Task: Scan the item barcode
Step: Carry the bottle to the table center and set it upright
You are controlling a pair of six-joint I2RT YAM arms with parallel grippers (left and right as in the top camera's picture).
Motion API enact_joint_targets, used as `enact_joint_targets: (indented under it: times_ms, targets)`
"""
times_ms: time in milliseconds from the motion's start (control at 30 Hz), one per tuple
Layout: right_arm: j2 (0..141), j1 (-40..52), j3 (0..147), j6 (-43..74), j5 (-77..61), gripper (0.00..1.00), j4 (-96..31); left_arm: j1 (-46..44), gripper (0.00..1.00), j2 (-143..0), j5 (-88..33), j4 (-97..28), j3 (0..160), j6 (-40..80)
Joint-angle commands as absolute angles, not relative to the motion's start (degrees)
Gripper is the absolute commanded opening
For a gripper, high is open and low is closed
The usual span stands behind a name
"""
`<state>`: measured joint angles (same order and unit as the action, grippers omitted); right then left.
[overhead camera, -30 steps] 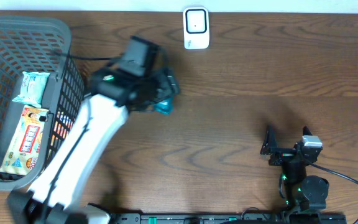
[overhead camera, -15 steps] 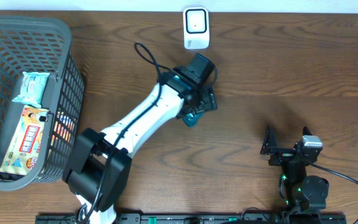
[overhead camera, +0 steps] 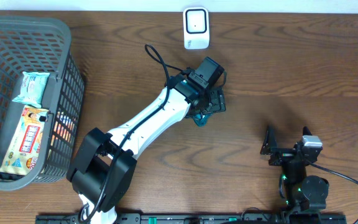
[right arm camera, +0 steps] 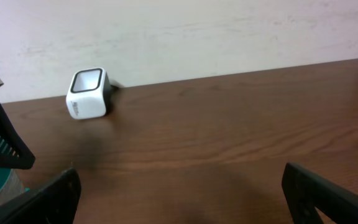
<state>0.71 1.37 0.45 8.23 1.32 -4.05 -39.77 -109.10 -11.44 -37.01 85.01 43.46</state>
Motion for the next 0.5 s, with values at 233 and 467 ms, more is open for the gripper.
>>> enact_joint_targets:
  times_ms: [233,467]
  targets:
    - [0.38,1.17,0.32,7.42,1.83,0.99,-4.14,-39.31,0.59,-106.50,-10.63,-37.21,85.30,43.51]
    - [0.38,1.17,0.32,7.42,1.83,0.99,-4.14,-37.21,0.64,-101.95,-10.61,-38.50,85.30,43.51]
